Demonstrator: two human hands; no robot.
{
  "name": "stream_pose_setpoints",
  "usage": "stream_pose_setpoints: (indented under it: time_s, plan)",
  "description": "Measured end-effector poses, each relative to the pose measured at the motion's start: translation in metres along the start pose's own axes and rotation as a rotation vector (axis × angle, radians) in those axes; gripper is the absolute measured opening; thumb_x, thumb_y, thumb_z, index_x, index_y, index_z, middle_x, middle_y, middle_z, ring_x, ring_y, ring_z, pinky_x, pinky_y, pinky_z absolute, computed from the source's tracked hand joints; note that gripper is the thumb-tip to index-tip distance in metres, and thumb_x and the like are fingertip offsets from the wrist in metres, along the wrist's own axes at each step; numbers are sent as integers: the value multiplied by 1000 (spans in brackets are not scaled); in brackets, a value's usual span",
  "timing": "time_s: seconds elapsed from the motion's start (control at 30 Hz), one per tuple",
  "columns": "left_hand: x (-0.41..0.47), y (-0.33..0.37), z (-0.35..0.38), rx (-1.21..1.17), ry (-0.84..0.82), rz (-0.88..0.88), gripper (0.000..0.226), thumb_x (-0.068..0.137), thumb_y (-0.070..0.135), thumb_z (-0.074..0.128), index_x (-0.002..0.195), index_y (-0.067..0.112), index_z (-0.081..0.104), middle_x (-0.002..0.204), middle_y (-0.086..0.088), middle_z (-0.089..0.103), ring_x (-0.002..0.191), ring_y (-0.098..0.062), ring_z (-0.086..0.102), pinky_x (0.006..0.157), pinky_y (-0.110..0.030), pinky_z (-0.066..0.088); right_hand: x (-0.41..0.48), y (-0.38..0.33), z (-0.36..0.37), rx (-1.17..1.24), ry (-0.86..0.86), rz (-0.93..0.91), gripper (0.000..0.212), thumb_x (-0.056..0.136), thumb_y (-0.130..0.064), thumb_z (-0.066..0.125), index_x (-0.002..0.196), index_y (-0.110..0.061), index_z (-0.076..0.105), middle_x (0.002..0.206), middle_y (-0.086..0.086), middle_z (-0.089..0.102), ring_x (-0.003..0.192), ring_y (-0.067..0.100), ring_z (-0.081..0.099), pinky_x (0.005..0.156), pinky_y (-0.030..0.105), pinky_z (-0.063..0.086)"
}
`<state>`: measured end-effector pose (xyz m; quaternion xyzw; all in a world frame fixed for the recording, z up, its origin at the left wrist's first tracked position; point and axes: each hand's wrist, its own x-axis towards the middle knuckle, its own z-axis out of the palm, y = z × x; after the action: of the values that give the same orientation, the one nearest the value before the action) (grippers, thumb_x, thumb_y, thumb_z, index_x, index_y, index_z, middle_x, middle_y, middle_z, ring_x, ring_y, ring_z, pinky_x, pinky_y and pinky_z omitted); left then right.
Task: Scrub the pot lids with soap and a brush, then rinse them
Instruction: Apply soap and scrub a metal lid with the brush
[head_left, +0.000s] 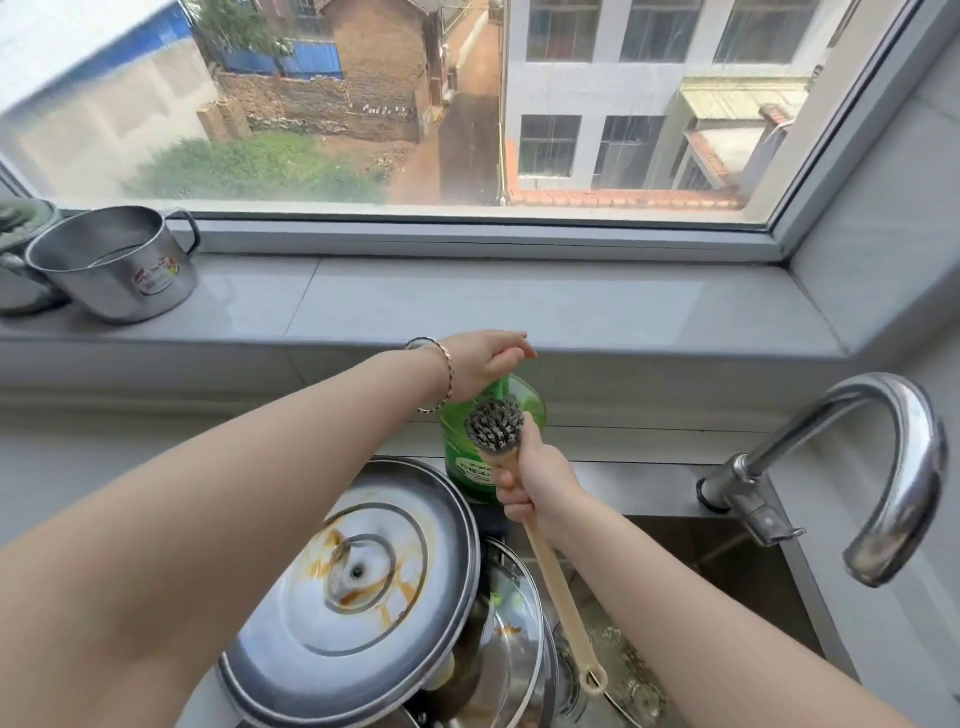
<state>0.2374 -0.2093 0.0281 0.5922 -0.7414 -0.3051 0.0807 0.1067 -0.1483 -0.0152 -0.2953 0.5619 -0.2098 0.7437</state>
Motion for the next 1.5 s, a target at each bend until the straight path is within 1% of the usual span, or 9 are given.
stream_pose_setpoints:
  time_s: [0.13, 0.3, 0.47, 0.6, 0.8, 1.0, 1.2, 1.3, 1.5]
  plan:
    - [-5, 2, 2, -40, 85, 23, 36, 98, 28, 33, 124, 19, 55, 134, -2, 50, 120, -19, 48, 105, -31, 34, 0, 0, 2, -17, -5, -8, 56, 97, -55, 25, 98, -7, 53, 42, -3, 35, 32, 7, 21, 32, 15, 14]
    - [-4, -3, 9, -20, 107, 62, 34, 100, 19, 34, 129, 22, 52, 152, 4, 29, 136, -15, 33, 112, -31, 25, -6, 3, 2, -24, -8, -7, 53, 97, -53, 25, 82, -9, 51, 43, -2, 35, 31, 7, 21, 32, 14, 14]
    - [-10, 7, 7, 199, 150, -90, 43, 101, 32, 26, 145, 30, 27, 157, 3, 13, 145, -16, 7, 115, -50, 11, -26, 11, -5, -120, -9, -28, 50, 97, -52, 27, 81, -11, 49, 44, -1, 36, 31, 8, 21, 33, 13, 14]
    - [-45, 15, 26, -258, 502, -179, 52, 99, 34, 35, 146, 15, 23, 152, -6, 27, 140, -20, 25, 113, -37, 22, -38, 29, -11, -385, 49, -63, 50, 96, -53, 30, 74, -12, 48, 37, -3, 40, 29, 10, 26, 37, 13, 18]
    - [-154, -12, 111, -691, 793, -902, 60, 86, 9, 54, 140, 4, 29, 147, -18, 28, 132, -32, 31, 109, -38, 28, -60, 56, -12, -596, 23, -103, 54, 98, -49, 30, 62, -12, 47, 47, 2, 42, 32, 11, 28, 40, 16, 21]
    - [-229, -38, 161, -940, 729, -1540, 68, 79, 9, 66, 133, -8, 28, 139, -28, 32, 125, -39, 38, 100, -42, 35, -55, 78, 18, -684, -36, -32, 50, 97, -49, 31, 76, -9, 52, 49, 4, 44, 36, 14, 30, 40, 17, 23]
    - [-237, -61, 178, -1523, 872, -1425, 32, 86, 0, 57, 115, -2, 46, 88, -14, 49, 72, -28, 49, 51, -33, 42, -54, 88, 36, -686, -46, -52, 52, 96, -50, 32, 62, -12, 42, 49, 5, 44, 37, 15, 30, 39, 17, 22]
    - [-239, -61, 184, -1767, 886, -1321, 27, 90, -4, 52, 116, -1, 49, 93, -12, 55, 87, -29, 57, 49, -24, 51, -59, 88, 31, -705, -31, -61, 53, 97, -50, 33, 61, -13, 42, 50, 4, 45, 38, 14, 31, 39, 18, 23]
    - [-248, -61, 187, -1877, 770, -1145, 19, 85, -9, 47, 73, 6, 48, 49, -4, 52, 44, -13, 47, 33, -12, 37, -69, 92, 17, -694, -20, -32, 51, 96, -51, 33, 65, -13, 45, 48, 2, 43, 34, 12, 28, 37, 16, 21]
